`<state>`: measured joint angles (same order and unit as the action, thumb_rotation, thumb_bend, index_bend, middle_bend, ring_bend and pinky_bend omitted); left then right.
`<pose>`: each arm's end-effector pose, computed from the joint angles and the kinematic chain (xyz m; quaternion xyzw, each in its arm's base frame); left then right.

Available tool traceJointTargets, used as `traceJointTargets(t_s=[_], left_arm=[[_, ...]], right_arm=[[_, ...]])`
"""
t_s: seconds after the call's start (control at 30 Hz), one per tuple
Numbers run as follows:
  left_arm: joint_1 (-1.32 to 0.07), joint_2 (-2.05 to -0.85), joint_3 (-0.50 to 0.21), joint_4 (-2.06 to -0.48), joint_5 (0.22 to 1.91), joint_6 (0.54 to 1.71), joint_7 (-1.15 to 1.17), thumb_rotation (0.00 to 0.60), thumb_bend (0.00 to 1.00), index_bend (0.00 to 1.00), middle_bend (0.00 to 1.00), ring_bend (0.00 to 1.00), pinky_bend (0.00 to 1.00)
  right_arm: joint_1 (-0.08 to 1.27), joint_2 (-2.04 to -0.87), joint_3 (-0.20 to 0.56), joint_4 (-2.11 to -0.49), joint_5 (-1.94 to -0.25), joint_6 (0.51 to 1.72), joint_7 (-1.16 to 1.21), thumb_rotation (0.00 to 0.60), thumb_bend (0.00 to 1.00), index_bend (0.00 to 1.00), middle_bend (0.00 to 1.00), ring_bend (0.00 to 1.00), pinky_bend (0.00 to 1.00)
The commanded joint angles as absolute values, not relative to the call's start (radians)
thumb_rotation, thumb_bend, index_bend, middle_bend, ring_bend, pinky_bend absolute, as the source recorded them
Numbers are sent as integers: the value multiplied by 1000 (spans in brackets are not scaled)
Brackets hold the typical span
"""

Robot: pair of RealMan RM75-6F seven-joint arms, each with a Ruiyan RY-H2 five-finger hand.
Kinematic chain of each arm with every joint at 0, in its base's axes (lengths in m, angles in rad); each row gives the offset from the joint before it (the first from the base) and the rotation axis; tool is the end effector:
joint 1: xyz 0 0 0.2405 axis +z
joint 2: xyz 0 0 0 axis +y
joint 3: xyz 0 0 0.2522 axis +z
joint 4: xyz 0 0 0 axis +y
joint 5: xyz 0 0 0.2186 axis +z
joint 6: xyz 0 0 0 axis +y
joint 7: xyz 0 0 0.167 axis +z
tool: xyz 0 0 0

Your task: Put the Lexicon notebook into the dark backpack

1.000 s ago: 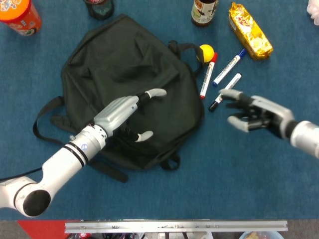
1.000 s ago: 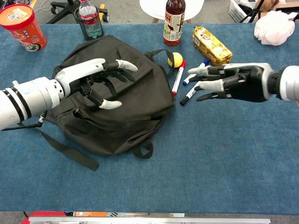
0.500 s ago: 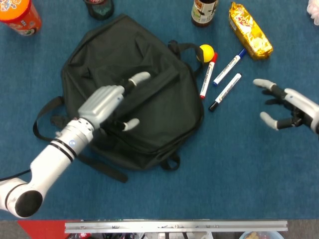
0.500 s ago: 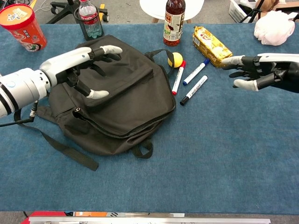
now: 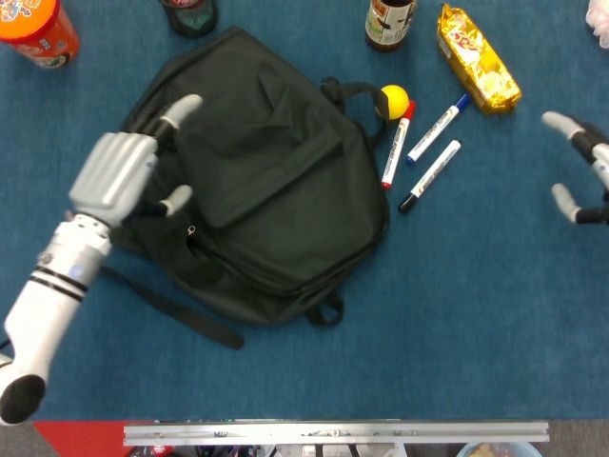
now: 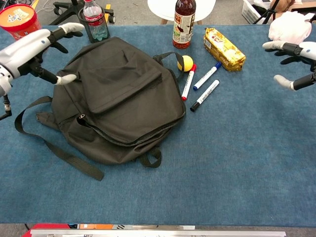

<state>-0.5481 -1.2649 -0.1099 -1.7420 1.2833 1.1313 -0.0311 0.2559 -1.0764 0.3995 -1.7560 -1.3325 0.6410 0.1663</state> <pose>-0.1784 0.3153 0.0520 -0.6526 -0.4700 -0.4553 0.3819 -0.2531 -0.2997 0.0891 0.6272 -0.5825 0.3445 0.3857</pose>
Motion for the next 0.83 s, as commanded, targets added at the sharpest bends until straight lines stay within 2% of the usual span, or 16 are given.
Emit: traceJointTargets(t_s=[0.03, 0.33, 0.53, 0.83], left_arm=[[-503, -1265, -94, -1694, 1322, 1198, -19, 600, 264, 52, 106, 75, 227], [-389, -1244, -77, -1582, 1335, 1344, -1, 600, 264, 65, 116, 75, 227], [-320, -1214, -51, -1566, 1330, 1391, 19, 600, 264, 98, 124, 76, 227], [-224, -1175, -15, -1583, 1359, 1470, 31, 600, 264, 135, 128, 76, 227]], right_arm=[[230, -1126, 327, -1660, -1443, 797, 106, 600, 465, 0, 66, 0, 114], [175, -1152, 241, -1521, -1541, 1063, 80, 600, 447, 0, 99, 0, 115], [155, -1155, 206, -1471, -1549, 1156, 118, 600, 433, 20, 133, 0, 116], [142, -1127, 169, -1483, -1530, 1221, 115, 600, 395, 42, 152, 0, 116]])
